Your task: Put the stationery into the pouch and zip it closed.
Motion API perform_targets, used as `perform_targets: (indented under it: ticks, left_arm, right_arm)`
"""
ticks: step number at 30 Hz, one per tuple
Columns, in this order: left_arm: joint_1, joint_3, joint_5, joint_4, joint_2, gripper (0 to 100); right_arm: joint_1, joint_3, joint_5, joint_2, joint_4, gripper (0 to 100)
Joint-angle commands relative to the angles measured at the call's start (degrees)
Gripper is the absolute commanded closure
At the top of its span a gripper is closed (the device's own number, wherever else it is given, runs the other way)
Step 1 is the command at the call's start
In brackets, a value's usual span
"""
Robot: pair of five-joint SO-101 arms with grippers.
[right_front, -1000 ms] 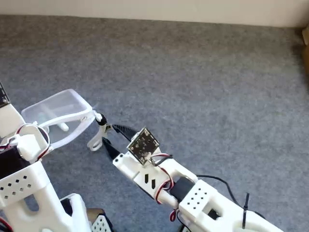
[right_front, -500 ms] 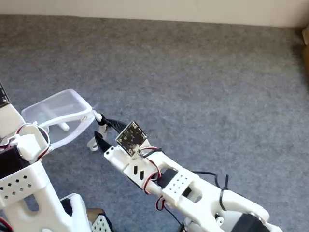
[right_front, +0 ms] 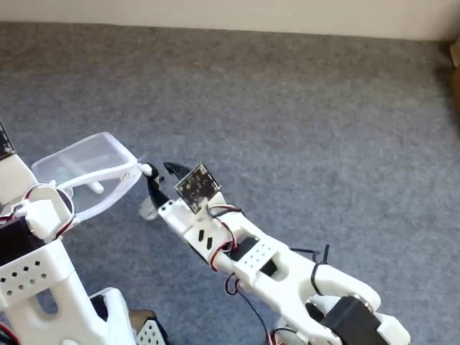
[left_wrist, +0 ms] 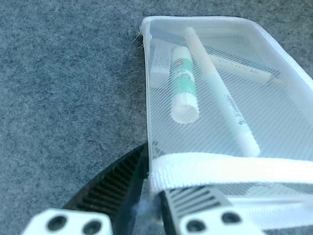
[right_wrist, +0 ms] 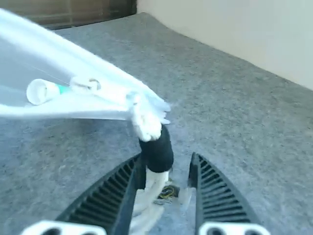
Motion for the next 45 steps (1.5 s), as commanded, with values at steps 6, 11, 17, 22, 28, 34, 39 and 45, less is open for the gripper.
perform_targets:
  ticks: [6,11,17,22,28,34,39,45]
  left_arm:
    - [-0.57,0.13,0.0,-0.97,0.75,99]
    - [-0.57,0.22,-0.09,-0.97,0.75,99]
    - [-0.57,0.31,-0.09,-0.97,0.75,99]
    - [-0.48,0.31,-0.09,-0.97,0.75,99]
    - [-0.48,0.31,-0.09,-1.05,0.75,99]
    - [-0.48,0.31,-0.09,-1.05,0.75,99]
    - [-0.48,0.31,0.0,-1.05,0.75,99]
    - [-0.48,0.31,0.0,-1.05,0.75,99]
  right_arm:
    - [-0.84,-3.56,0.62,-0.4,-1.54,86.4]
    - [-1.54,-6.2,0.7,-0.13,-1.54,86.4]
    - [-2.42,-8.66,0.7,-0.13,-1.45,86.7]
    - [-2.51,-8.4,0.79,-0.13,-1.45,86.8]
    - [-2.42,-8.13,0.79,1.63,-1.45,86.8]
    - [-2.42,-8.57,3.08,7.16,-1.8,86.8]
    - [-2.15,-8.4,6.33,5.23,-1.89,86.8]
    - [-2.24,-8.13,6.42,0.4,-1.89,86.8]
